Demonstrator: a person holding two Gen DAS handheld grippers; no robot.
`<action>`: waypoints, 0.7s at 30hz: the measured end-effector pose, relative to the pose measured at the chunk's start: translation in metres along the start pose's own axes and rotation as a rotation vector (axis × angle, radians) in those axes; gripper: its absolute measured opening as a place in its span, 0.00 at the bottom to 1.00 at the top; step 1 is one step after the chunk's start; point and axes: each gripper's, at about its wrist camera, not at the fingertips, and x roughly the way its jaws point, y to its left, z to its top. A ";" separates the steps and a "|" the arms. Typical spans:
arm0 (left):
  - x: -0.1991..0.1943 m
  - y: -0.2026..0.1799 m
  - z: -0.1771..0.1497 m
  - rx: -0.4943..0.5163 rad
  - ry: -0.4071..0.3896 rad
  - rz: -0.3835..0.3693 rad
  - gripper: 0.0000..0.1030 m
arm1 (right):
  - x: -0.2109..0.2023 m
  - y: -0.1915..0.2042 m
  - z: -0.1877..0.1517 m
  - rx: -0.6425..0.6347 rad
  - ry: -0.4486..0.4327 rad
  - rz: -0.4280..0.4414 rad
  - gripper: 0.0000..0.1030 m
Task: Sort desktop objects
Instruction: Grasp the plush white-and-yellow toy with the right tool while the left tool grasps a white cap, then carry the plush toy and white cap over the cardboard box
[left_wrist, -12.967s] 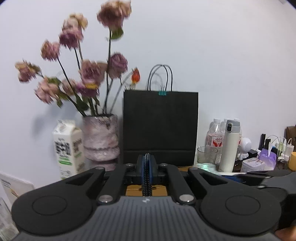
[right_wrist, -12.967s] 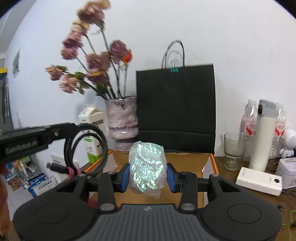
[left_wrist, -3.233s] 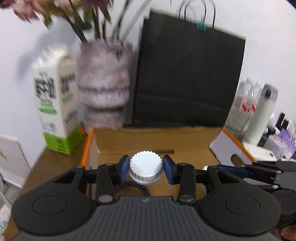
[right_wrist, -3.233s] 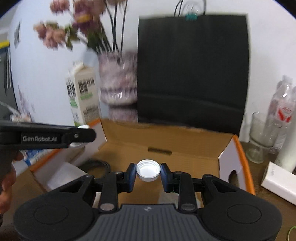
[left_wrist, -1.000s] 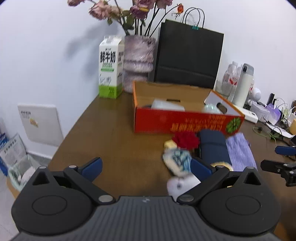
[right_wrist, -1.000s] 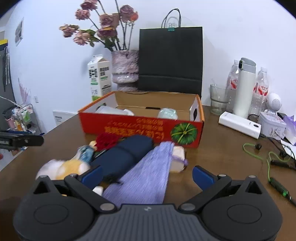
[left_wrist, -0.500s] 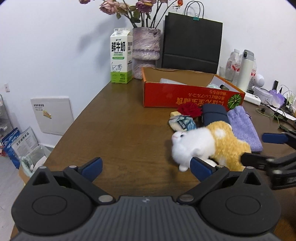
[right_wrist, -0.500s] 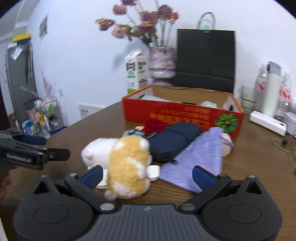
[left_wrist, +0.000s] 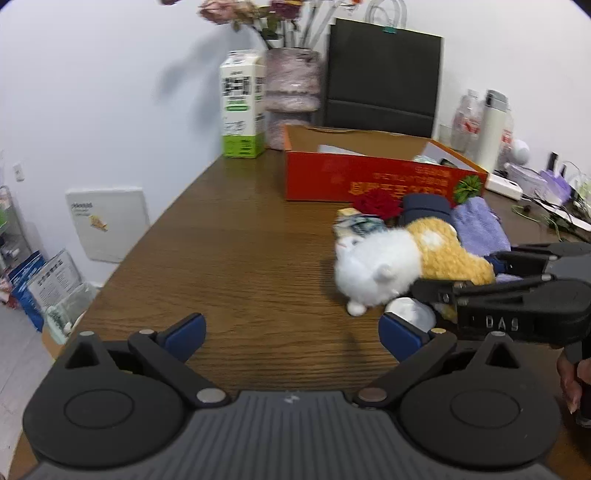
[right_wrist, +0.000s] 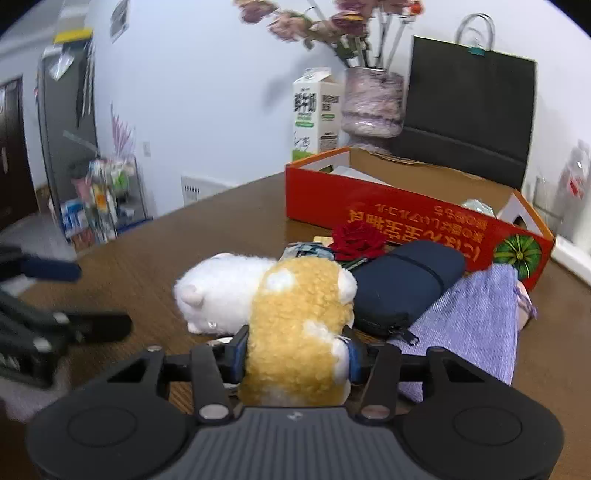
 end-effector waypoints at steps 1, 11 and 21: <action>0.002 -0.006 0.000 0.014 -0.004 -0.009 1.00 | -0.006 -0.005 0.000 0.021 -0.025 0.001 0.45; 0.046 -0.070 0.002 0.151 0.052 -0.043 0.85 | -0.041 -0.056 -0.016 0.152 -0.110 -0.045 0.45; 0.038 -0.070 0.001 0.098 0.045 -0.067 0.39 | -0.049 -0.060 -0.016 0.163 -0.149 -0.032 0.46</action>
